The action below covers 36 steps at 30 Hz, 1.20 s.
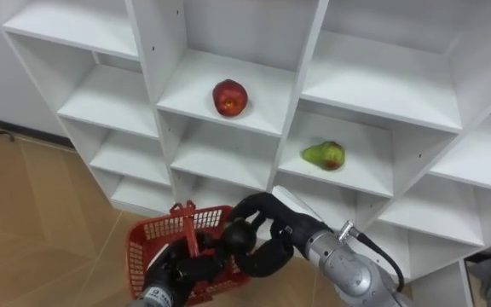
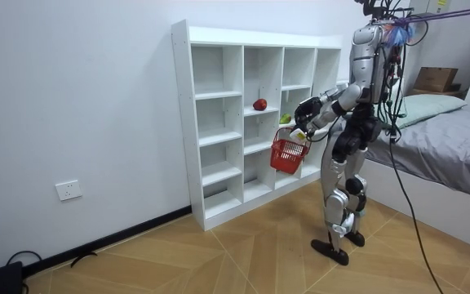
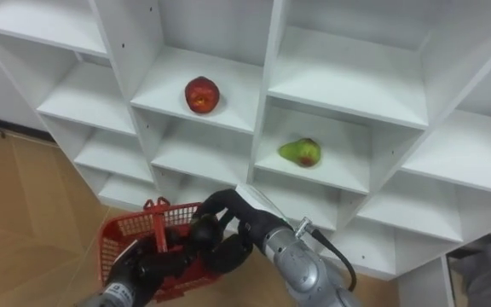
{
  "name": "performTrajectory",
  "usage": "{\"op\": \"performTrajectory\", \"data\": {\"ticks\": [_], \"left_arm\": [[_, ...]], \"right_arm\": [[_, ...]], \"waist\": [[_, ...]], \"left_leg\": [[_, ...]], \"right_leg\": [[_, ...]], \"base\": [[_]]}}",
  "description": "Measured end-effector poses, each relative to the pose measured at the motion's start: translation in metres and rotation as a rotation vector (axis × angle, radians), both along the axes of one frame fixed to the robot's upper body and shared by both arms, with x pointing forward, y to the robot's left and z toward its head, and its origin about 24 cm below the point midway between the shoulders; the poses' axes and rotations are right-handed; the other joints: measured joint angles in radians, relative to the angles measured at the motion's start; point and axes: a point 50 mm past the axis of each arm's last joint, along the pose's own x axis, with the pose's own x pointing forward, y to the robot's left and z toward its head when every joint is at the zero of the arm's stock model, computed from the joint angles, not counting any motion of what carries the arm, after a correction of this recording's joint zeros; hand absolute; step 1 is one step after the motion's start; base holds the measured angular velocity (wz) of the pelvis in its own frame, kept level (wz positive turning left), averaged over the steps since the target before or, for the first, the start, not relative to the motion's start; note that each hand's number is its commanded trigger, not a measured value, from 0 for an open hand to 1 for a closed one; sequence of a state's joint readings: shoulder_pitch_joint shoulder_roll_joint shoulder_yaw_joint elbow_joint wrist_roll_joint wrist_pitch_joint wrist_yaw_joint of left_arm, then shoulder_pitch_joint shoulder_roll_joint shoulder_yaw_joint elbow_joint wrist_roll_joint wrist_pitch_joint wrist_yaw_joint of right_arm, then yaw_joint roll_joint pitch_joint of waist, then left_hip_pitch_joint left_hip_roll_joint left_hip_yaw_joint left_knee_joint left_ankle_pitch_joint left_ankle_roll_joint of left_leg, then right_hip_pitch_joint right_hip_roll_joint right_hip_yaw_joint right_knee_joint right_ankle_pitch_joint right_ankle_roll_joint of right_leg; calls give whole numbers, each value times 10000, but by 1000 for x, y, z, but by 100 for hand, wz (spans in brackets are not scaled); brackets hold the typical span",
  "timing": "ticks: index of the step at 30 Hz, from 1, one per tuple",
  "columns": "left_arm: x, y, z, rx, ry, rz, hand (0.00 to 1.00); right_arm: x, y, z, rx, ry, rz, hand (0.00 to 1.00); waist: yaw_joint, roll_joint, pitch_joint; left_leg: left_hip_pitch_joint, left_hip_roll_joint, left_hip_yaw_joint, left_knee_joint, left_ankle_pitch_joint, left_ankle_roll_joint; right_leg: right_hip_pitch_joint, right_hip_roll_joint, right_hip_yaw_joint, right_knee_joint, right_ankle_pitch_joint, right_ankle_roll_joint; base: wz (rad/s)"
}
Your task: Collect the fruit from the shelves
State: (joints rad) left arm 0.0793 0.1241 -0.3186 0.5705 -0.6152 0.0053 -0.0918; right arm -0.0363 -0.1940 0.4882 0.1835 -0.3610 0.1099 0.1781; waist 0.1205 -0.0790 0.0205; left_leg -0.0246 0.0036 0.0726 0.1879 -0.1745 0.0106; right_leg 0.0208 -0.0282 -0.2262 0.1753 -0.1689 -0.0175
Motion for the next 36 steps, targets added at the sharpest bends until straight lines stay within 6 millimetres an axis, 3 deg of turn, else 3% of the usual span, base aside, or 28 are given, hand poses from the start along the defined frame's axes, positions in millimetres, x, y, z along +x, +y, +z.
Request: {"op": "performTrajectory", "data": {"ticks": [7,16,21,29,36], "left_arm": [[-1,-2,-1,-56,198,-62,100],[-2,-9,-2,-248,316,-241,100],[-4,-10,-3,-97,358,-479,100],[-5,-11,-3,-130,351,-695,100],[-6,-11,-3,-237,303,-1052,100]], "right_arm": [[0,-1,-2,-111,155,-129,100],[6,1,3,-109,-71,-59,100],[6,-2,-3,-477,103,-84,100],[22,-1,8,-723,-480,33,100],[25,-3,7,-920,-654,-175,100]], "waist": [[3,-55,35],[15,-58,34],[25,-76,28],[-30,-225,25],[-45,-410,23]], "left_leg": [[-10,-1,-24,-4,-2,2],[-7,-1,-52,-2,-1,2],[-20,-3,-74,35,-1,2],[-113,-16,-202,122,-1,2],[-221,-31,-329,163,0,2]], "right_leg": [[-19,-2,3,80,0,-1],[-20,-3,2,98,0,-1],[-19,-17,-126,96,0,0],[-25,-37,-289,79,-4,3],[-7,-46,-397,86,-3,3]], "base": [[0],[0],[1],[4],[5]]}}
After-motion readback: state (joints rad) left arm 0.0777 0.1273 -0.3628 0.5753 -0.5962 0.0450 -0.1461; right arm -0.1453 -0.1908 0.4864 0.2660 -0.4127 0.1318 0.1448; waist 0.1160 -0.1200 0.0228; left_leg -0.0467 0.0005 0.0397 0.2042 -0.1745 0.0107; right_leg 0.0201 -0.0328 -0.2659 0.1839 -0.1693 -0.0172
